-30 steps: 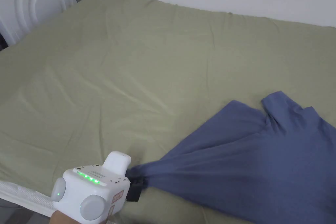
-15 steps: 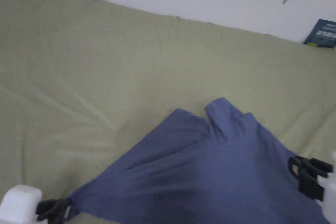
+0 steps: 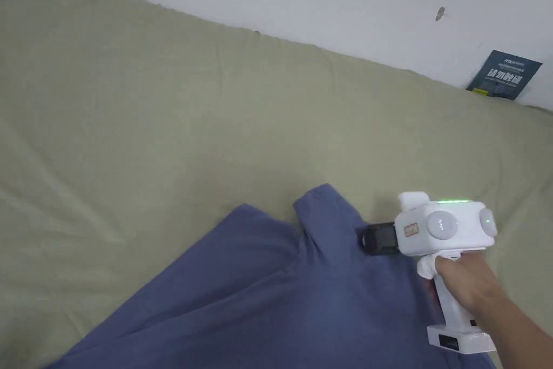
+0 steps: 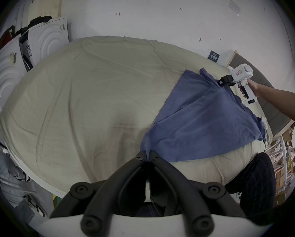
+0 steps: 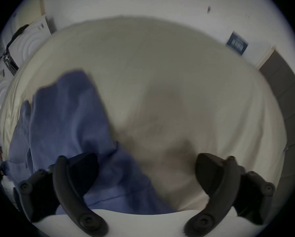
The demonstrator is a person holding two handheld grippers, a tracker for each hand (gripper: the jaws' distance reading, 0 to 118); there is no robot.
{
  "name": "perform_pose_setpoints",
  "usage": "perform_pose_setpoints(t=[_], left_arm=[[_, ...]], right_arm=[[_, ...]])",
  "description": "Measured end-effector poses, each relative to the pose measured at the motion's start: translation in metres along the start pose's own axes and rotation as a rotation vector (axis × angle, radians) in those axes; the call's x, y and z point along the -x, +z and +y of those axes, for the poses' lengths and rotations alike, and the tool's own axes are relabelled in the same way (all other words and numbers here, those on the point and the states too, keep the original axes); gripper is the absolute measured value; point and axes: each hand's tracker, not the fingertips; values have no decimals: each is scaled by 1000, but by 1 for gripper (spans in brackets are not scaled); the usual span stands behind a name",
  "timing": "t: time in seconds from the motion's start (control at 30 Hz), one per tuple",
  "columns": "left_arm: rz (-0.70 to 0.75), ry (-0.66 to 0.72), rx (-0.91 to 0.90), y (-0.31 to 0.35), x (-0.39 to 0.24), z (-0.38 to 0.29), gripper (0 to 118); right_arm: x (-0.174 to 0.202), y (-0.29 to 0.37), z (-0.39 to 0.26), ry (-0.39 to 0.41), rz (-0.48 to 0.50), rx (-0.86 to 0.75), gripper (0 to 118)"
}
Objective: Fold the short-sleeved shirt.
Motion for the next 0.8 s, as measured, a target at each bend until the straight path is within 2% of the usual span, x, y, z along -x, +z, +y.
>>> perform_pose_setpoints(t=[0.03, 0.07, 0.1, 0.13, 0.17, 0.3, 0.37, 0.47, 0.6, 0.8], left_arm=[[4, -6, 3, 0, -3, 4, 0], [8, -15, 6, 0, -4, 6, 0], [9, -21, 5, 0, -4, 7, 0], [7, -21, 5, -1, -4, 9, 0], [6, -18, 0, -1, -3, 9, 0], [-23, 14, -34, 0, -4, 16, 0], [-29, 24, -56, 1, -6, 22, 0], [-79, 91, -156, 17, -20, 43, 0], [-166, 156, -288, 34, -27, 82, 0], [-217, 129, -472, 71, -33, 168, 0]], right_arm=[[1, 5, -9, -38, 48, -43, 110], [5, 23, -16, -43, 0, -136, 100], [6, 33, -22, -57, 50, -149, 78], [10, 40, -28, -58, 44, -150, 46], [14, 48, -35, -39, 35, -166, 2], [19, 86, -64, -24, 103, -215, 2], [19, 117, -72, -26, 88, -306, 2], [14, 181, -81, -56, 156, -426, 2], [14, 265, -90, 5, 148, -551, 2], [-8, 401, -89, 16, 145, -750, 2]])
